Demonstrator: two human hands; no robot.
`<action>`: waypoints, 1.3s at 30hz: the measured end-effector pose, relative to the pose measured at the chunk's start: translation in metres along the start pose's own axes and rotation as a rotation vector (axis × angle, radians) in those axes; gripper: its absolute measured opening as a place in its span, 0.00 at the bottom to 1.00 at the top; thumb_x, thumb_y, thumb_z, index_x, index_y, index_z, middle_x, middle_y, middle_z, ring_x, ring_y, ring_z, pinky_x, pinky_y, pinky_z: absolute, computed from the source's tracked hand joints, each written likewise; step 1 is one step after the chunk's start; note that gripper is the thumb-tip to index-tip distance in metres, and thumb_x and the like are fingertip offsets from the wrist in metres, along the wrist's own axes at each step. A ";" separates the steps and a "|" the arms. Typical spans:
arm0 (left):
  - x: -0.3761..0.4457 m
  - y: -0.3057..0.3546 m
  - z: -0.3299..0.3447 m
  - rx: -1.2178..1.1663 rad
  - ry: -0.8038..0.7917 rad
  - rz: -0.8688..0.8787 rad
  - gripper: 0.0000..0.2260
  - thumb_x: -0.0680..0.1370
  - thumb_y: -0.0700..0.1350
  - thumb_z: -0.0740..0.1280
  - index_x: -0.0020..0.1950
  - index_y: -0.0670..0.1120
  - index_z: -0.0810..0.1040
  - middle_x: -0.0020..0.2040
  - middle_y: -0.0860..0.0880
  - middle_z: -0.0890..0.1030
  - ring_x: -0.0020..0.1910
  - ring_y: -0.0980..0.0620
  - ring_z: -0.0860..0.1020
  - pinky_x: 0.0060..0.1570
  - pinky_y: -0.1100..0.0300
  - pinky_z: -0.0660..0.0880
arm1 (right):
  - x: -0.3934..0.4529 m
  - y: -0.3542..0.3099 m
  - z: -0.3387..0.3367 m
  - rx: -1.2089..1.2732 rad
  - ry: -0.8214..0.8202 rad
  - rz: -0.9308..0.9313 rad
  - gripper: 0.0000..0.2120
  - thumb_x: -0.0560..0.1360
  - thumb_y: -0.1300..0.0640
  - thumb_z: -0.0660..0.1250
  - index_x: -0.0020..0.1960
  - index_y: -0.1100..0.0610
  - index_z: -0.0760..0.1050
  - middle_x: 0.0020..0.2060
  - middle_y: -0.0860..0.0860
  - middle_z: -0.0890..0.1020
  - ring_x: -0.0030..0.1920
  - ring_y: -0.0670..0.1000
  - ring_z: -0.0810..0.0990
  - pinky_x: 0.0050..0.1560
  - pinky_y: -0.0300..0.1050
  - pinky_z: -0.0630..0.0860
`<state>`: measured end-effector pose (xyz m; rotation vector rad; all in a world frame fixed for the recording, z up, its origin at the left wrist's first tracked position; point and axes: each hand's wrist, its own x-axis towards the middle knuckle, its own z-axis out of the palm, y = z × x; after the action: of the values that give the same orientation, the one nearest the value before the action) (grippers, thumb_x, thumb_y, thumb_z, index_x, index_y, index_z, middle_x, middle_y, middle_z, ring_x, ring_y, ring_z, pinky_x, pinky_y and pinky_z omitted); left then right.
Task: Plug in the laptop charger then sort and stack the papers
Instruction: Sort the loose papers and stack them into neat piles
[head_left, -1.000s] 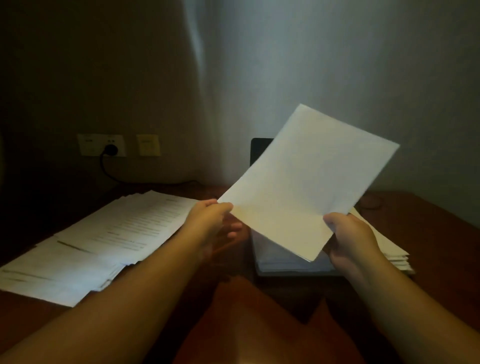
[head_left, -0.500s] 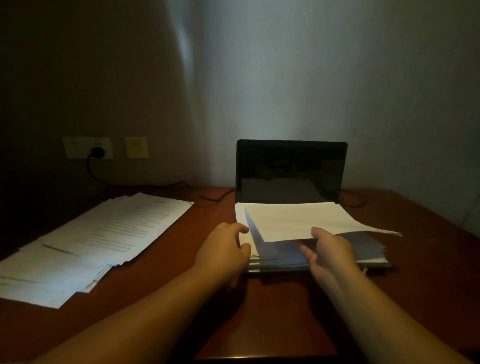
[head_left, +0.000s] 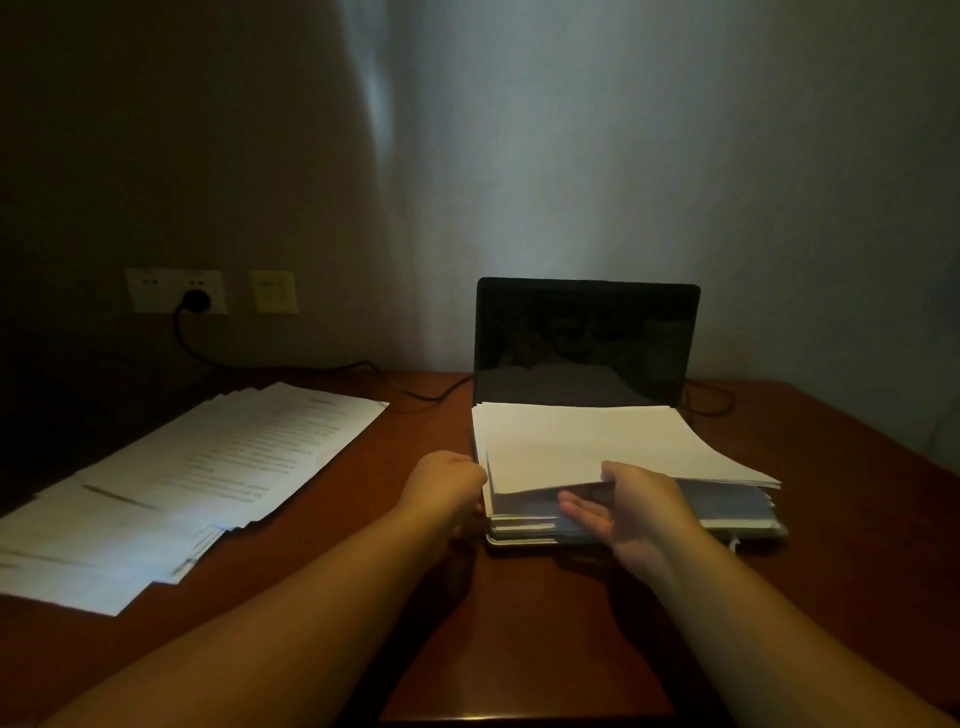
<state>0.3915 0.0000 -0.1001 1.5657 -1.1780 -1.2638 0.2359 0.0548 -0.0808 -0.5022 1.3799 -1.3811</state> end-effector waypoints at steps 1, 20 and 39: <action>-0.001 0.003 0.001 -0.022 0.003 -0.020 0.05 0.80 0.35 0.63 0.47 0.42 0.77 0.52 0.40 0.81 0.52 0.41 0.81 0.54 0.44 0.81 | -0.001 -0.002 -0.002 -0.027 -0.009 0.028 0.08 0.84 0.57 0.59 0.57 0.61 0.71 0.49 0.62 0.79 0.46 0.60 0.83 0.42 0.50 0.82; -0.014 0.012 0.001 -0.158 -0.037 -0.090 0.04 0.80 0.36 0.63 0.48 0.45 0.73 0.53 0.41 0.80 0.51 0.42 0.81 0.42 0.53 0.82 | 0.027 0.011 -0.047 -1.630 -0.131 -0.781 0.34 0.71 0.31 0.65 0.74 0.36 0.60 0.78 0.42 0.57 0.77 0.50 0.55 0.77 0.59 0.53; -0.014 0.022 -0.002 -0.301 -0.119 -0.184 0.04 0.81 0.40 0.59 0.53 0.42 0.72 0.51 0.39 0.80 0.47 0.46 0.79 0.42 0.58 0.77 | 0.040 0.020 -0.042 -1.685 -0.090 -0.761 0.35 0.72 0.27 0.58 0.75 0.39 0.59 0.74 0.44 0.66 0.71 0.50 0.66 0.71 0.53 0.66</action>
<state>0.3887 0.0078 -0.0752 1.4135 -0.8794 -1.5927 0.1937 0.0441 -0.1241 -2.2858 2.1350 -0.2976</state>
